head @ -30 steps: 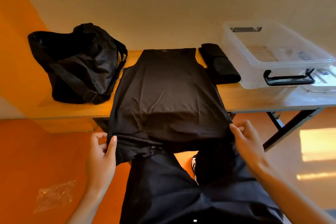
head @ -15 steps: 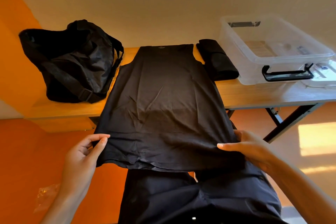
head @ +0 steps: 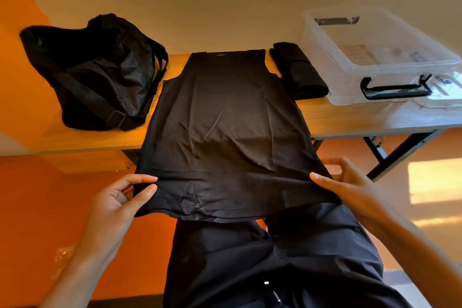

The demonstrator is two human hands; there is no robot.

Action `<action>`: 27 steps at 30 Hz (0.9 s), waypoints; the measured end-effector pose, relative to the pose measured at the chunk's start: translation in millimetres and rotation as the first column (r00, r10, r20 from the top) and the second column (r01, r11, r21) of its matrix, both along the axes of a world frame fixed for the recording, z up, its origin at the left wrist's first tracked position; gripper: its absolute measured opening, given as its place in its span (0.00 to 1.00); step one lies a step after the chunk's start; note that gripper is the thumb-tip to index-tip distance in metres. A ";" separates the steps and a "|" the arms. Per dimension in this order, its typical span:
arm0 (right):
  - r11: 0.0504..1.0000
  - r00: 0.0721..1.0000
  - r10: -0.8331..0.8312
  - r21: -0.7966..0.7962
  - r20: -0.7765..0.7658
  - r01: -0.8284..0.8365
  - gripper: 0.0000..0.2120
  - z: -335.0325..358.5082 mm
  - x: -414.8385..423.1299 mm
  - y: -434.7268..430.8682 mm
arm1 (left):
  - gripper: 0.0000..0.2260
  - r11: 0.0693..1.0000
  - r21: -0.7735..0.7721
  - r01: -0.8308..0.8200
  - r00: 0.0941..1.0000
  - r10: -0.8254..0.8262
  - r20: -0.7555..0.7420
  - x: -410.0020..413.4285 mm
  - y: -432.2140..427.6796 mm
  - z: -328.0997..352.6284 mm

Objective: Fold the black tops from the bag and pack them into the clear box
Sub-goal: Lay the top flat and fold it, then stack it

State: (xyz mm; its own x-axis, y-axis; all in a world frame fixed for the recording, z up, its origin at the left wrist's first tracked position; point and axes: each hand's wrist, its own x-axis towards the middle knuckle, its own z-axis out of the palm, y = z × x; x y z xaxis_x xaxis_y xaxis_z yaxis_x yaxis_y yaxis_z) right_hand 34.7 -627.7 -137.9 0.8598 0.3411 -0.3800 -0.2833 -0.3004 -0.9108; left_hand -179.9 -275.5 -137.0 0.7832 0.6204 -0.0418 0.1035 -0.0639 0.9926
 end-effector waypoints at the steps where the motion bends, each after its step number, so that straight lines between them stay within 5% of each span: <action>1: 0.999 1.000 0.001 0.042 -0.001 -0.001 0.29 1.0 -1.1 -3.0 | 0.08 1.000 0.005 0.015 1.000 -0.015 -0.001 0.1 -1.7 1.5; 3: 0.994 0.999 0.038 0.101 0.032 -0.041 0.28 4.7 -4.3 -7.7 | 0.08 0.999 0.028 0.035 0.999 -0.035 -0.008 1.2 -4.2 2.8; 8: 0.990 0.974 0.079 0.096 0.210 -0.101 0.07 12.0 -11.3 -9.3 | 0.06 0.992 0.104 0.075 0.997 -0.075 -0.007 4.3 -7.9 9.6; 15: 0.961 0.988 0.154 0.227 0.027 -0.156 0.39 21.0 3.1 -26.8 | 0.28 0.983 0.037 0.181 0.984 -0.181 0.000 -5.6 -3.3 22.1; 20: 0.968 0.936 0.224 0.051 0.270 -0.247 0.22 23.3 7.4 -37.1 | 0.24 0.957 0.247 0.151 0.980 -0.178 0.091 -7.5 6.1 21.0; 24: 0.980 0.893 0.120 0.091 0.433 -0.176 0.10 17.5 6.2 -37.1 | 0.16 0.896 0.434 0.090 0.976 -0.167 0.142 -7.1 14.4 13.2; 27: 0.973 0.861 0.147 0.086 0.487 -0.215 0.16 21.7 0.6 -38.4 | 0.19 0.889 0.448 0.095 0.975 -0.173 0.137 -15.2 8.6 20.1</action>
State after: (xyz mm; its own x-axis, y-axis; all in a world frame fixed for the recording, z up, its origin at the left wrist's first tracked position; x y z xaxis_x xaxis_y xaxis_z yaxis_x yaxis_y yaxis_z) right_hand 35.3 -666.1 -116.2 0.8424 0.5260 0.1172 0.2401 -0.1715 -0.9555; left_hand -195.1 -266.9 -116.9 0.8310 0.4337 0.3484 -0.1027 -0.4959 0.8623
